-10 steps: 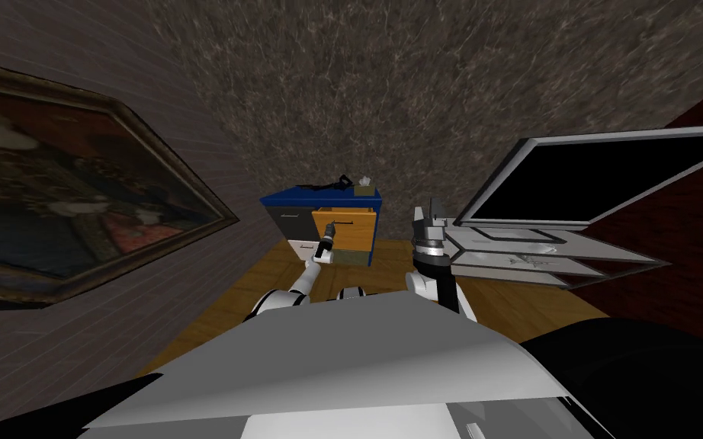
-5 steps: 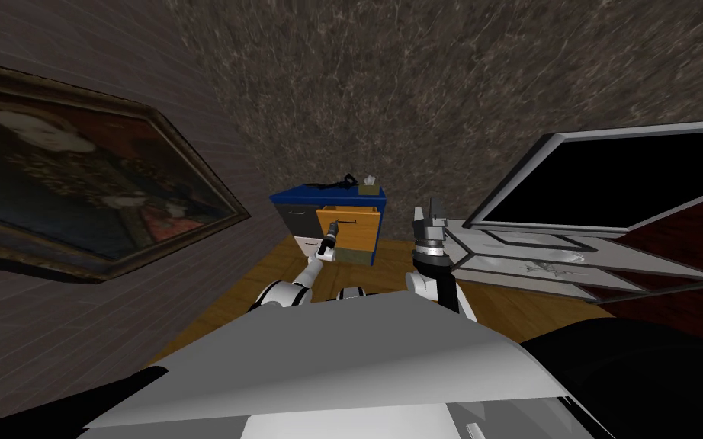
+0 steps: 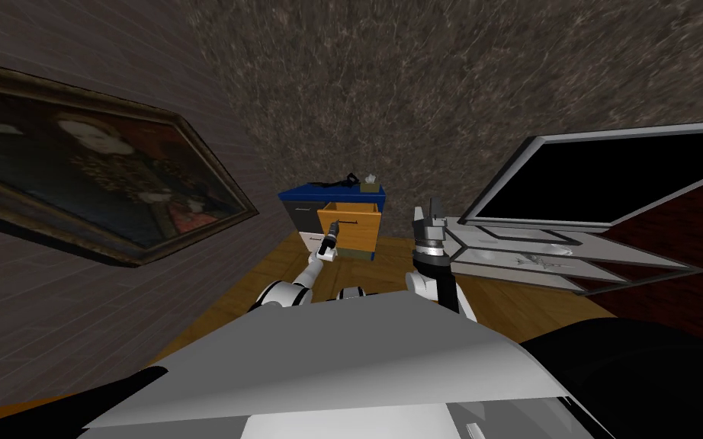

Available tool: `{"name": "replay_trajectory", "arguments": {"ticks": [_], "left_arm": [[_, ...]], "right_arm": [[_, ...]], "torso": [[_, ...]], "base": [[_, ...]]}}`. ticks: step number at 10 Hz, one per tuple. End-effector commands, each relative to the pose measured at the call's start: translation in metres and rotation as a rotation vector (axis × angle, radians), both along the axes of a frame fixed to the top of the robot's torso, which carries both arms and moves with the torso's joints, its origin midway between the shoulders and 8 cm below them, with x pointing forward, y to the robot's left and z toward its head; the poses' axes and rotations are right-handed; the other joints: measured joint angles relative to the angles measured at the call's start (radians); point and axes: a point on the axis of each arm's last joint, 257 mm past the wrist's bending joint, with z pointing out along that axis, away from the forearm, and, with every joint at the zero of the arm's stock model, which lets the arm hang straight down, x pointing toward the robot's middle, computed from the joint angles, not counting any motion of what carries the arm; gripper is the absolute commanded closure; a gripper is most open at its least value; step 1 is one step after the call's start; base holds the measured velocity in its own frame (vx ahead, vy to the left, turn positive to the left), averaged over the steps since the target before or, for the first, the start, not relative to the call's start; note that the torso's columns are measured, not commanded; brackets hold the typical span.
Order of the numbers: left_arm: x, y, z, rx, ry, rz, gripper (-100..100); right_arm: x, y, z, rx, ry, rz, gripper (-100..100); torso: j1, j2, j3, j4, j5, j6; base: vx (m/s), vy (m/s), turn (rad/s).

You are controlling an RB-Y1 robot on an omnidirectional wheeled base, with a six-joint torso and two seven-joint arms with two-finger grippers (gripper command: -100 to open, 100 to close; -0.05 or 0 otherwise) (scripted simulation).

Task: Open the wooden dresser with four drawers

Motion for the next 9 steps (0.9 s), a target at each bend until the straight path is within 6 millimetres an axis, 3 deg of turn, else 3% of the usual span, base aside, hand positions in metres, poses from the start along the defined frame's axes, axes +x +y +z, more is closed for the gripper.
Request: {"name": "replay_trajectory", "arguments": {"ticks": [1,7,8,9], "left_arm": [[0.01,-0.004,0.013,0.0,0.007,-0.004,-100],[0.033,-0.016,0.051,-0.002,0.007,-0.013,-100],[0.03,-0.015,0.046,-0.002,0.004,-0.012,-100],[0.03,-0.015,0.047,-0.002,0.006,-0.012,0]], "right_arm": [[0.0,0.0,0.0,0.0,0.0,0.0,0],[0.0,0.0,0.0,0.0,0.0,0.0,0],[0.0,0.0,0.0,0.0,0.0,0.0,0],[0.0,0.0,0.0,0.0,0.0,0.0,0]], "torso": [[-0.003,-0.005,-0.003,0.001,-0.001,0.0],[-0.001,0.001,0.001,0.002,0.0,0.001],[-0.001,0.002,0.001,0.002,0.0,0.001],[-0.001,0.001,0.001,0.001,0.0,0.001]], "base": [[-0.059,0.011,0.028],[-0.037,0.012,0.015],[-0.018,0.006,0.002],[0.0,0.0,0.0]]}}
